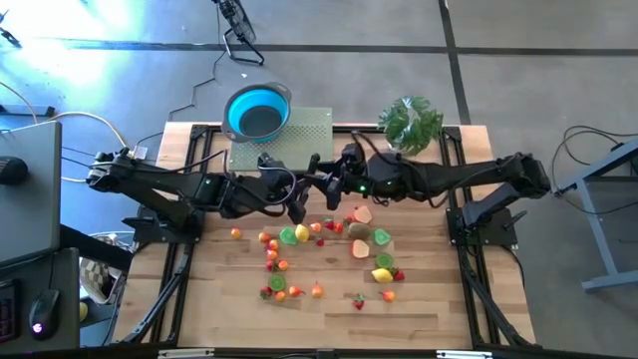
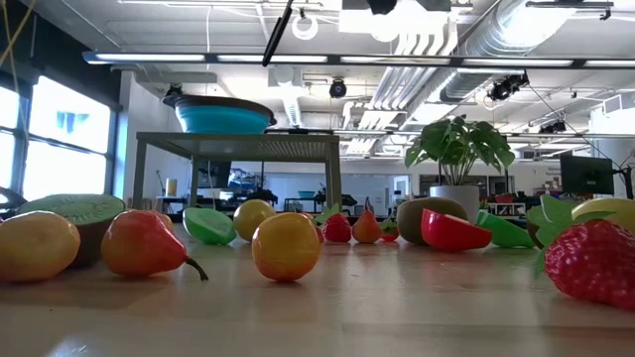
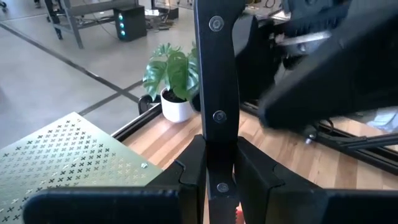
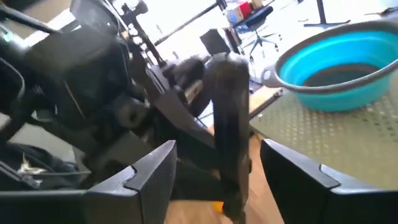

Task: Pick & Place Fruit
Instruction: Put the black knife on the shelf

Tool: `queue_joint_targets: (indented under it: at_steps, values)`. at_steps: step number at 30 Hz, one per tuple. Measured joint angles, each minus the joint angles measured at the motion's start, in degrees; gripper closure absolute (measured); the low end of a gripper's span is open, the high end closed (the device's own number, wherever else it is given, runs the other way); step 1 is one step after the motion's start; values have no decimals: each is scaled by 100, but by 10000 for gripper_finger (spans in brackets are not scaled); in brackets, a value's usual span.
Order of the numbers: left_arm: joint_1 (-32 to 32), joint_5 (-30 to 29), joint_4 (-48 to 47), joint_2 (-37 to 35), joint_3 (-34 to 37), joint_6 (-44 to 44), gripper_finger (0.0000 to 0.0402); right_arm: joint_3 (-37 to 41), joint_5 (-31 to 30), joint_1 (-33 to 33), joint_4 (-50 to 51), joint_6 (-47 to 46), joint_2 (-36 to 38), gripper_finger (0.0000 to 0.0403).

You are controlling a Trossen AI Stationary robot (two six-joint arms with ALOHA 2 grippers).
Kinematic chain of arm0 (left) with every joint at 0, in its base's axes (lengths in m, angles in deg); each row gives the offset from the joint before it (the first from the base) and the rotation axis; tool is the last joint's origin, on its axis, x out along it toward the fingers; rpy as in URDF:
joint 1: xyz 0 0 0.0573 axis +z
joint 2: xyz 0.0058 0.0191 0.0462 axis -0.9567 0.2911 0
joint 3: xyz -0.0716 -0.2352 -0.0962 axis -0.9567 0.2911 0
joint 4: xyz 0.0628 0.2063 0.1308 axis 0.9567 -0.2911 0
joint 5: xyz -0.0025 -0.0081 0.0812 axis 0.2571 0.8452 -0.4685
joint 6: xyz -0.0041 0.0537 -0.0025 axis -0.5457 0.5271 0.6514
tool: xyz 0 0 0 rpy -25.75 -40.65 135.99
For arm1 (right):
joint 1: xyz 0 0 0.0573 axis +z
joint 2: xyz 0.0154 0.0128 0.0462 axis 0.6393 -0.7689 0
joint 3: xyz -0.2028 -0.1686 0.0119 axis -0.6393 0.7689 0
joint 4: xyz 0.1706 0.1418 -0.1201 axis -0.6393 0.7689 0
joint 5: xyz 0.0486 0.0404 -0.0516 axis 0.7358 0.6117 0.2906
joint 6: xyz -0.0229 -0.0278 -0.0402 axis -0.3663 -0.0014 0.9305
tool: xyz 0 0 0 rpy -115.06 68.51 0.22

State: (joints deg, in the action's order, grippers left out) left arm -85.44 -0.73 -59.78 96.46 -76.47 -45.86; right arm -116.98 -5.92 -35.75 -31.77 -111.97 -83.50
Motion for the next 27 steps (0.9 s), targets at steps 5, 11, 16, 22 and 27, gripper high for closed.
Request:
queue_joint_targets:
  at_steps: [5, 11, 16, 22, 27]
  values:
    - [0, 25, -29, 0, 0, -2, 349, 0, -8, -19, -164, 20, -128, 218]
    - [-2, 26, -50, 0, 4, -4, 349, -4, -26, -39, -263, 135, -145, 290]
    - [-4, 12, -185, -2, 4, -135, 349, -2, -50, -40, -240, 188, -153, 339]
    - [-2, 2, -234, -2, 4, -153, 347, 0, -44, -39, -247, 270, -157, 340]
    - [-2, 7, -205, -2, 4, -153, 327, 0, -18, -39, -264, 294, -157, 340]
